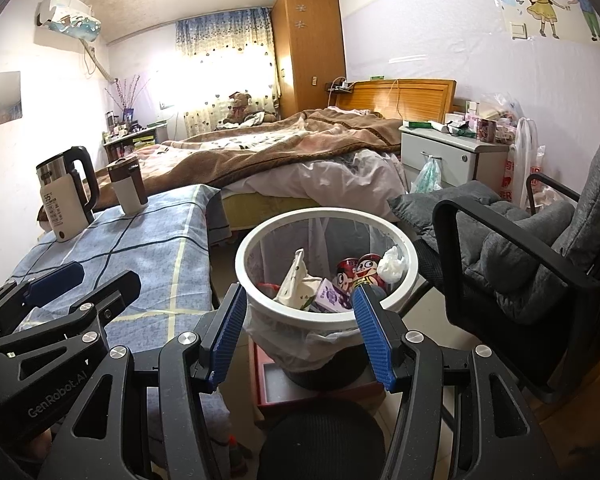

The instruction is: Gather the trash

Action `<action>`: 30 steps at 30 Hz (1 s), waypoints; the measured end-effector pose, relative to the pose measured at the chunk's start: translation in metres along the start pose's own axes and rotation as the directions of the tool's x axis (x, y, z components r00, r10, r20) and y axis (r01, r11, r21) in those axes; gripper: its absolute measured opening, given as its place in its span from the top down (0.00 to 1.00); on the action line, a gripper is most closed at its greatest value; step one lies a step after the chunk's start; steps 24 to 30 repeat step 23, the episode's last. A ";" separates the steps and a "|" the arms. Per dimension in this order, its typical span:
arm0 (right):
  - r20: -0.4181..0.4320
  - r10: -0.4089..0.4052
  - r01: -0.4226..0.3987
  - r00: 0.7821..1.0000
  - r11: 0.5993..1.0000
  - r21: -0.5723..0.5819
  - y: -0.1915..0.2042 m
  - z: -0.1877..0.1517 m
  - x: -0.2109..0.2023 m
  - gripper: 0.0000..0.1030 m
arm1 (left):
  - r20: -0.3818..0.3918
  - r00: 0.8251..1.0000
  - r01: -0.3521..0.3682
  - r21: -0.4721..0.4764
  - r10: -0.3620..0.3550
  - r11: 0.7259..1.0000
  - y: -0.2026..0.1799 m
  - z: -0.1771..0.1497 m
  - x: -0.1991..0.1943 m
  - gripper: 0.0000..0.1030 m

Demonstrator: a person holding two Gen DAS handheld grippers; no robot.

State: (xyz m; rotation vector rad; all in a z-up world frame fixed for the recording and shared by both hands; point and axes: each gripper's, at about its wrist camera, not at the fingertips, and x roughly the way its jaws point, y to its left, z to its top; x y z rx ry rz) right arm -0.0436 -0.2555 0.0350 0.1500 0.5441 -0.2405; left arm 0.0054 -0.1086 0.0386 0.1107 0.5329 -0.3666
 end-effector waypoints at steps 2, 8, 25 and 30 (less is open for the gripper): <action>-0.001 -0.001 0.001 1.000 1.000 -0.001 0.001 0.000 0.000 0.45 | -0.001 1.000 -0.001 -0.002 0.001 1.000 0.000 0.000 0.000 0.34; 0.000 0.003 -0.003 1.000 1.000 -0.002 0.002 0.000 0.000 0.45 | -0.004 1.000 -0.001 -0.005 0.001 1.000 0.000 -0.002 0.000 0.34; 0.000 0.008 -0.008 1.000 1.000 -0.001 0.006 0.000 0.002 0.45 | -0.010 1.000 0.006 -0.006 -0.007 1.000 0.000 -0.004 0.002 0.34; 0.000 0.008 -0.008 1.000 1.000 -0.001 0.006 0.000 0.002 0.45 | -0.010 1.000 0.006 -0.006 -0.007 1.000 0.000 -0.004 0.002 0.34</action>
